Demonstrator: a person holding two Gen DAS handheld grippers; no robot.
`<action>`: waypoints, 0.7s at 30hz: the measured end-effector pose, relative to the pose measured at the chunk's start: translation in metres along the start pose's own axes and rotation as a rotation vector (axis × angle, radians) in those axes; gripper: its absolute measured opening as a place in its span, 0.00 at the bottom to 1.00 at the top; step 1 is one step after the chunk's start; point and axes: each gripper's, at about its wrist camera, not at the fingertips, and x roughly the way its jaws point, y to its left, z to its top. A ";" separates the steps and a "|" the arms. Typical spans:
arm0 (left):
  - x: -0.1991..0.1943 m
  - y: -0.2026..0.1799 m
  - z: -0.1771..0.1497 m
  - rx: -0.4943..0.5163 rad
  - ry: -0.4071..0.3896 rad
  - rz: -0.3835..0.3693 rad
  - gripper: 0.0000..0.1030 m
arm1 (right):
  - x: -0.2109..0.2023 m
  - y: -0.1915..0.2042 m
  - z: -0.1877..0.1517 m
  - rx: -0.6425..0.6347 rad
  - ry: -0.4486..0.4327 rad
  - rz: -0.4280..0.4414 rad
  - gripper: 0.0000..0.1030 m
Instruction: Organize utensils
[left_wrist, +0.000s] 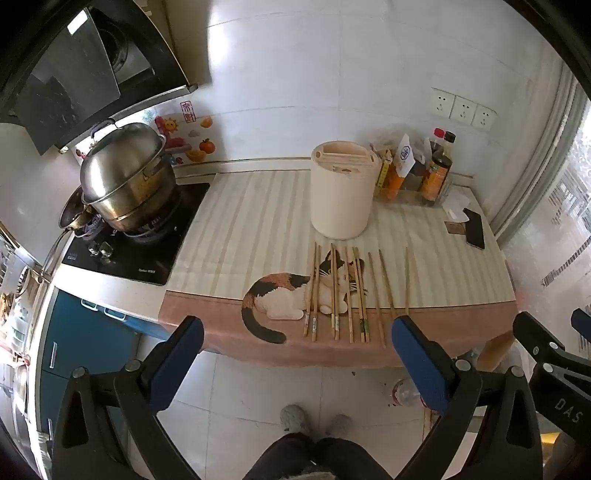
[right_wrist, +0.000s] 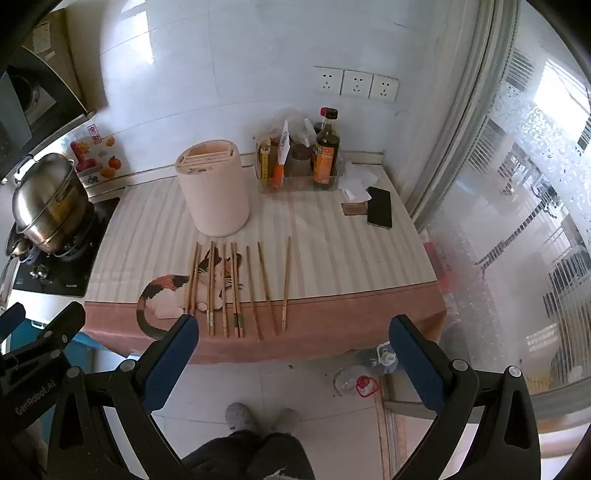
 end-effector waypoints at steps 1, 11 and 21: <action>0.000 0.000 0.000 0.000 -0.001 0.000 1.00 | 0.001 0.001 0.000 -0.004 0.012 -0.007 1.00; 0.001 -0.007 -0.005 0.007 0.017 -0.009 1.00 | 0.000 -0.006 0.002 -0.004 0.000 -0.011 1.00; -0.002 -0.007 -0.004 0.011 0.020 -0.016 1.00 | -0.009 0.002 0.001 -0.018 -0.011 -0.026 1.00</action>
